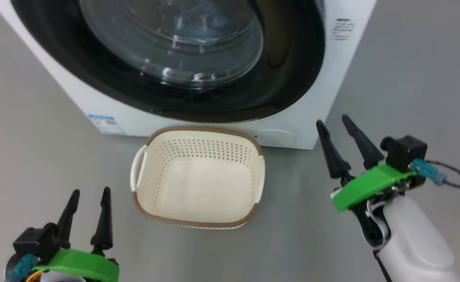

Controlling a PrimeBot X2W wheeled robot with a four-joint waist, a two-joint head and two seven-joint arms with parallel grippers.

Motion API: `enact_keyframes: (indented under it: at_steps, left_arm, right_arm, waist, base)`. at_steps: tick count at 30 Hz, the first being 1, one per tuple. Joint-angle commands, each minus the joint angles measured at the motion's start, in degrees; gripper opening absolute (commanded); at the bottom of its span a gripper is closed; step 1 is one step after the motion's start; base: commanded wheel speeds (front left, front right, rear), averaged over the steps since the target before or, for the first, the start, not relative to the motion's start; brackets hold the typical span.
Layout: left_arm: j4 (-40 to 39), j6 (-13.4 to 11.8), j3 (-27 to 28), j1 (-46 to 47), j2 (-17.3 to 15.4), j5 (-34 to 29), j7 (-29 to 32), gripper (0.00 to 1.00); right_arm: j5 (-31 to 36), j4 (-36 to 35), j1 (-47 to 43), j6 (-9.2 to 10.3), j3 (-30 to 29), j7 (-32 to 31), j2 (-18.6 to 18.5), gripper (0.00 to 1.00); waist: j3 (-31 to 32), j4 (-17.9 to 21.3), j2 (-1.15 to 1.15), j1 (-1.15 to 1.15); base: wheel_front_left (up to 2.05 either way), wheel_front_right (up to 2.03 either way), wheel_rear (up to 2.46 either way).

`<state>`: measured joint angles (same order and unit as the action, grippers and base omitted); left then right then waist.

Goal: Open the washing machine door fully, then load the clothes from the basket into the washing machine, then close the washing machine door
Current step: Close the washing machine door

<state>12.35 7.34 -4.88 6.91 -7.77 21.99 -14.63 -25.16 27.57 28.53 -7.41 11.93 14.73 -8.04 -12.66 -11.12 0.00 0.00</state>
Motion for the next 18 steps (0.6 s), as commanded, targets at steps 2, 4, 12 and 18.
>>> enact_keyframes:
  at_steps: [2, 4, 12, 18]
  left_arm:
    - [-0.5, 0.1, 2.3, -0.5, -2.0, -0.3, -0.4, 1.00]
    - [-0.2, 0.1, 2.6, -1.0, -2.4, -0.5, -0.4, 1.00]
    - [0.4, 0.1, 3.4, -3.2, -3.2, 0.1, -0.4, 1.00]
    - [0.7, 0.1, 3.9, -3.9, -3.7, 0.5, -0.4, 1.00]
  right_arm:
    - [0.4, -1.8, -2.5, -0.08, 0.6, 0.3, 0.3, 1.00]
    - [0.5, -1.9, -4.2, -0.08, 0.2, 0.3, 0.1, 1.00]
    - [0.6, -2.5, -9.8, -0.08, -1.9, 0.3, -0.8, 1.00]
    - [1.0, -3.4, -13.4, -0.08, -4.4, 0.3, -1.0, 1.00]
  waist:
    - [2.8, 2.8, 0.00, 0.00]
    - [3.6, 3.8, 0.00, 0.00]
    - [6.1, 7.3, 0.00, 0.00]
    - [6.8, 9.2, 0.00, 0.00]
  base:
    - [0.00, 0.00, 0.00]
    - [0.00, 0.00, 0.00]
    - [0.00, 0.00, 0.00]
    - [0.00, 0.00, 0.00]
